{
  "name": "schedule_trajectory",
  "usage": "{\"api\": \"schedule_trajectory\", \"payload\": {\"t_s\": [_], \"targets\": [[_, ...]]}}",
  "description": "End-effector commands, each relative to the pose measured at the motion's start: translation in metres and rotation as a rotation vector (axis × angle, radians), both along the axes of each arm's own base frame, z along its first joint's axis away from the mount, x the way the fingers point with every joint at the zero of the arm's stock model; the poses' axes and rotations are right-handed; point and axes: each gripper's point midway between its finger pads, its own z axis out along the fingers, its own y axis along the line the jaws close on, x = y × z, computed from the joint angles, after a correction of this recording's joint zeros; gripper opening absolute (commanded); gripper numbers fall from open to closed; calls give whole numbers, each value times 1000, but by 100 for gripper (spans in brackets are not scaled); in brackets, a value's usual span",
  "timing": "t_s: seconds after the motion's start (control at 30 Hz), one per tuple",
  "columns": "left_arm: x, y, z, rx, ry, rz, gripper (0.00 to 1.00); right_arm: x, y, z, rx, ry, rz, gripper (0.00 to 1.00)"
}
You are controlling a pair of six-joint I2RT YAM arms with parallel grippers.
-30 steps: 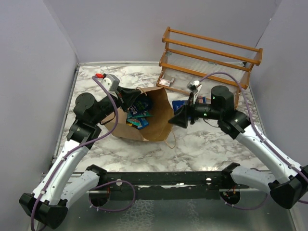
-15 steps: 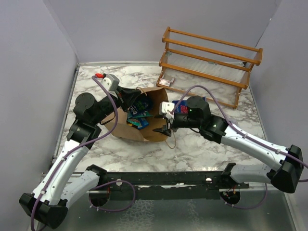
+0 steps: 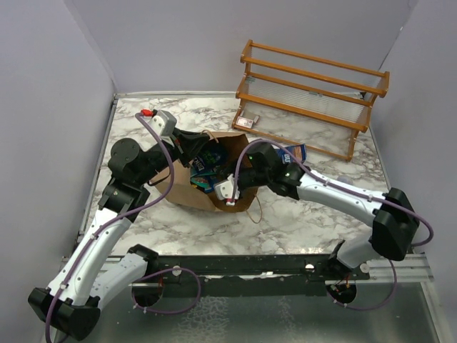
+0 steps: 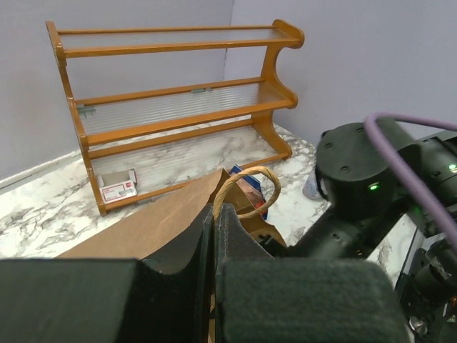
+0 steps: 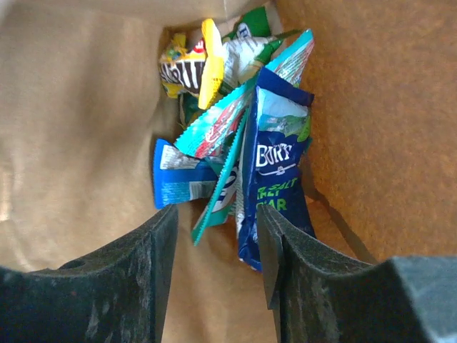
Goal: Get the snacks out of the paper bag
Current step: Take out the snack from the paper bag.
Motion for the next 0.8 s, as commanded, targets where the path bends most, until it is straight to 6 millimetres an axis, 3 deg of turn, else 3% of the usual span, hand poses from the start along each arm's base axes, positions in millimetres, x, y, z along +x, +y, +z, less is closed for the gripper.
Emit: {"api": "schedule_trajectory", "payload": {"t_s": [0.0, 0.23, 0.53, 0.63, 0.77], "targets": [[-16, -2, 27, -43, -76, -49, 0, 29, 12, 0, -56, -161, 9, 50], [-18, 0, 27, -42, -82, -46, 0, 61, 22, -19, -102, -216, -40, 54], [-21, 2, 28, -42, -90, -41, 0, 90, 32, -38, -79, -259, -126, 51], [-21, 2, 27, -40, -89, -41, 0, 101, 36, -41, -71, -266, -168, 46], [-22, 2, 29, -44, -92, -41, 0, 111, 37, -51, -91, -259, -201, 31]]}}
